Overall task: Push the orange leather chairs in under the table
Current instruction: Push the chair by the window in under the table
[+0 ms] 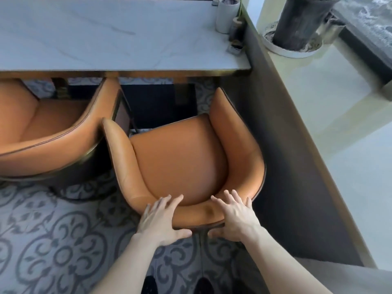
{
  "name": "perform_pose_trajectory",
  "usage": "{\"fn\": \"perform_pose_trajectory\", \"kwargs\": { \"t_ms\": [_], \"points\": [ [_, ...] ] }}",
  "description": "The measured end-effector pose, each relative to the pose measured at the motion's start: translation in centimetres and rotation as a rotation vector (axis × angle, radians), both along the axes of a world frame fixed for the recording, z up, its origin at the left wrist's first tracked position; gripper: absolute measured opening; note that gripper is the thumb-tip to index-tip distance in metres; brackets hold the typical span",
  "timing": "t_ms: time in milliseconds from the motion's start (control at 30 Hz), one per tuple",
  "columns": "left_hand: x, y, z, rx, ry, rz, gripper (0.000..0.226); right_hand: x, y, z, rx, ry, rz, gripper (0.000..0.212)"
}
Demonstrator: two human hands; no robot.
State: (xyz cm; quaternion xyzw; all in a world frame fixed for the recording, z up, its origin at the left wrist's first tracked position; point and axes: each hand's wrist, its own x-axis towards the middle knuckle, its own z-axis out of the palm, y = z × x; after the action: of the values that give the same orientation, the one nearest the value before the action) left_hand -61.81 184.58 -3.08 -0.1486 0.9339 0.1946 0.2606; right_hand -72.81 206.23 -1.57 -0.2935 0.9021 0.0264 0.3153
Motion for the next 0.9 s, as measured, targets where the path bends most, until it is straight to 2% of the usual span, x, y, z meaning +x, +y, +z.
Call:
{"fn": "perform_pose_trajectory", "kwargs": {
  "t_ms": [167,267,433,600,700,900],
  "points": [
    [0.8,0.3,-2.7,0.024,0.013,-0.012,0.104,1.0,-0.6,-2.3,-0.008,0.098,0.089,0.098],
    [1.0,0.1,-3.9,0.020,0.075,-0.006,0.089,1.0,-1.2,-3.2,-0.021,0.181,0.068,0.085],
    [0.8,-0.3,-4.2,-0.016,0.142,-0.023,0.069,0.5,-1.4,-3.8,0.068,0.213,0.159,0.084],
    [-0.4,-1.3,-3.4,-0.003,0.091,-0.099,0.070,0.3,-1.0,-5.2,0.099,0.219,0.173,0.088],
    [-1.0,-1.8,-3.2,-0.012,0.079,-0.122,0.072,0.0,-1.3,-5.8,0.067,0.227,0.140,0.083],
    [-3.6,-4.2,-3.2,-0.011,0.079,-0.062,0.076,-2.2,-4.1,-5.9,0.010,0.245,0.114,0.082]
  ]
}}
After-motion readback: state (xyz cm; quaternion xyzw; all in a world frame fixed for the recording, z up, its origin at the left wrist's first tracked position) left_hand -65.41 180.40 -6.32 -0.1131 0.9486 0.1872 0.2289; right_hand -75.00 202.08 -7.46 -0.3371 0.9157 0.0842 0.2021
